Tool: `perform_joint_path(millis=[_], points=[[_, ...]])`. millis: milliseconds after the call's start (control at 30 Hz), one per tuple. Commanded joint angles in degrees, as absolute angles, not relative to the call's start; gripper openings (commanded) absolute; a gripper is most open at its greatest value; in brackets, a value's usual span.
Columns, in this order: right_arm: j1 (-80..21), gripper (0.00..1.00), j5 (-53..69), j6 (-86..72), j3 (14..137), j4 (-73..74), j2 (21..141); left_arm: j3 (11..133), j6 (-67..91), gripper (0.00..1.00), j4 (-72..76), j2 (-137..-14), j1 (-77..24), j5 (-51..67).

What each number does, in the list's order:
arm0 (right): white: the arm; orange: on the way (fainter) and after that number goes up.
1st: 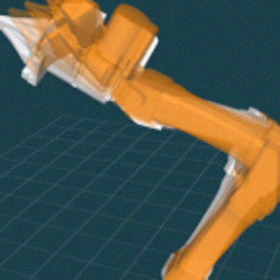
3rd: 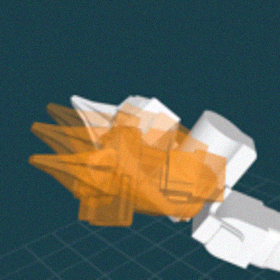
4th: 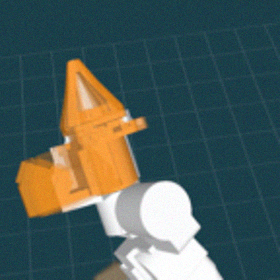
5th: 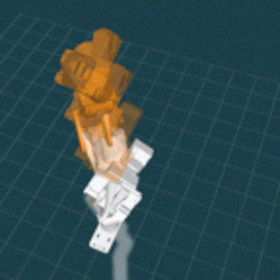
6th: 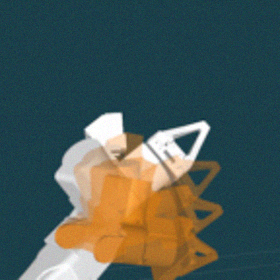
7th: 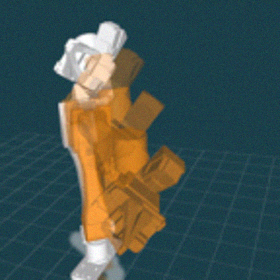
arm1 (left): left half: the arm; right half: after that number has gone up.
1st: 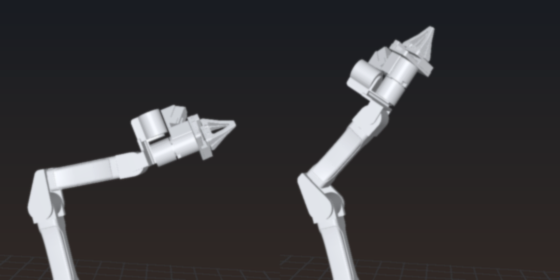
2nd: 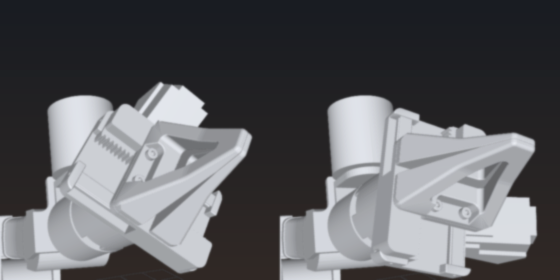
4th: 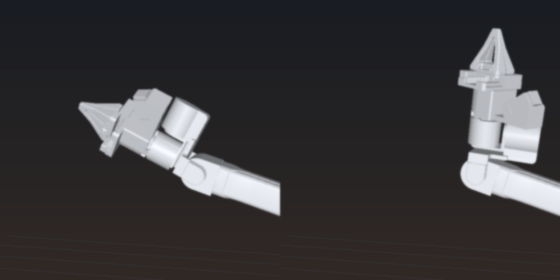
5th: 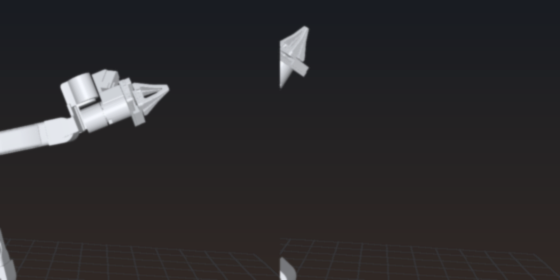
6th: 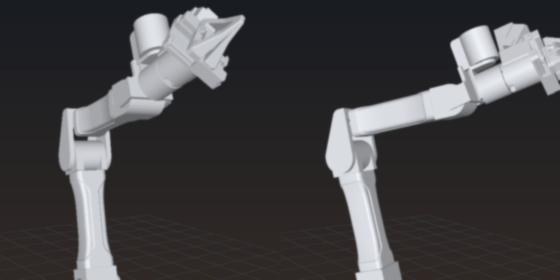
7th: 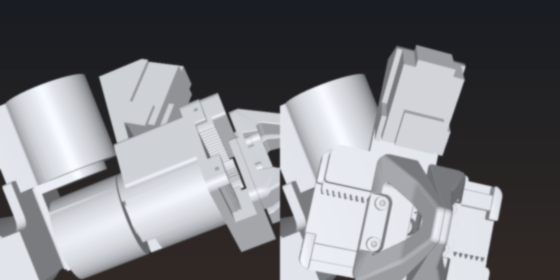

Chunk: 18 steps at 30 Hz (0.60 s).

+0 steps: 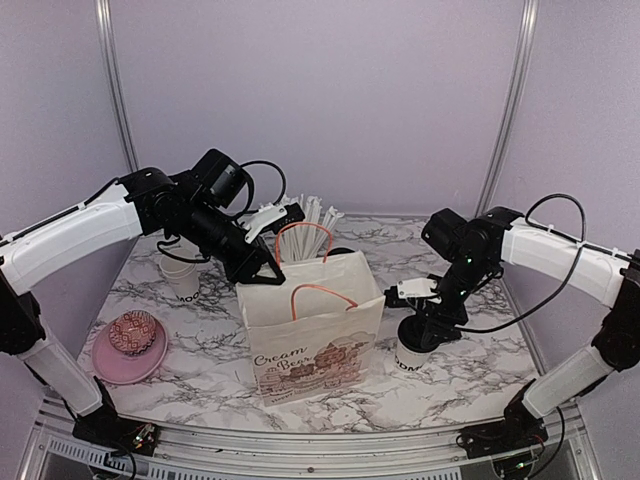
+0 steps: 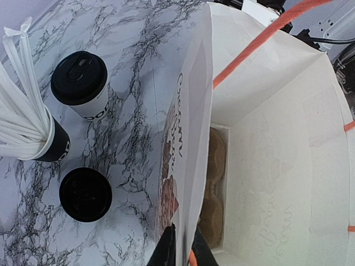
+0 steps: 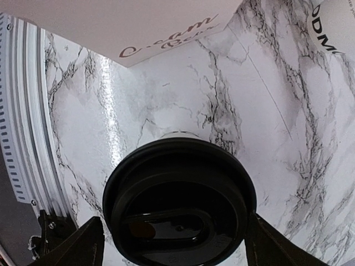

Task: Pack the takeout coffee

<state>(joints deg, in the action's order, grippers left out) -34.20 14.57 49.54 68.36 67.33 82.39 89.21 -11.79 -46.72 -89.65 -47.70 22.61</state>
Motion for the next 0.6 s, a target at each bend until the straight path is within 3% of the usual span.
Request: perform_joint_path(millis=[0, 300, 567], points=[[-34.79, 0.85, 12.37, 49.97, 69.58, 68.42, 82.94, 89.21, -11.78, 0.11, -48.07, -89.43, -47.81, 23.76], [-35.96, 0.76, 10.69, 49.47, 69.58, 66.69, 83.96, 88.85, -11.56, 0.12, -48.16, -89.37, -47.86, 23.96], [-35.56, 0.55, 12.19, 49.68, 75.35, 67.79, 81.04, 90.65, -11.51, 0.11, -48.08, -89.26, -47.88, 22.94]])
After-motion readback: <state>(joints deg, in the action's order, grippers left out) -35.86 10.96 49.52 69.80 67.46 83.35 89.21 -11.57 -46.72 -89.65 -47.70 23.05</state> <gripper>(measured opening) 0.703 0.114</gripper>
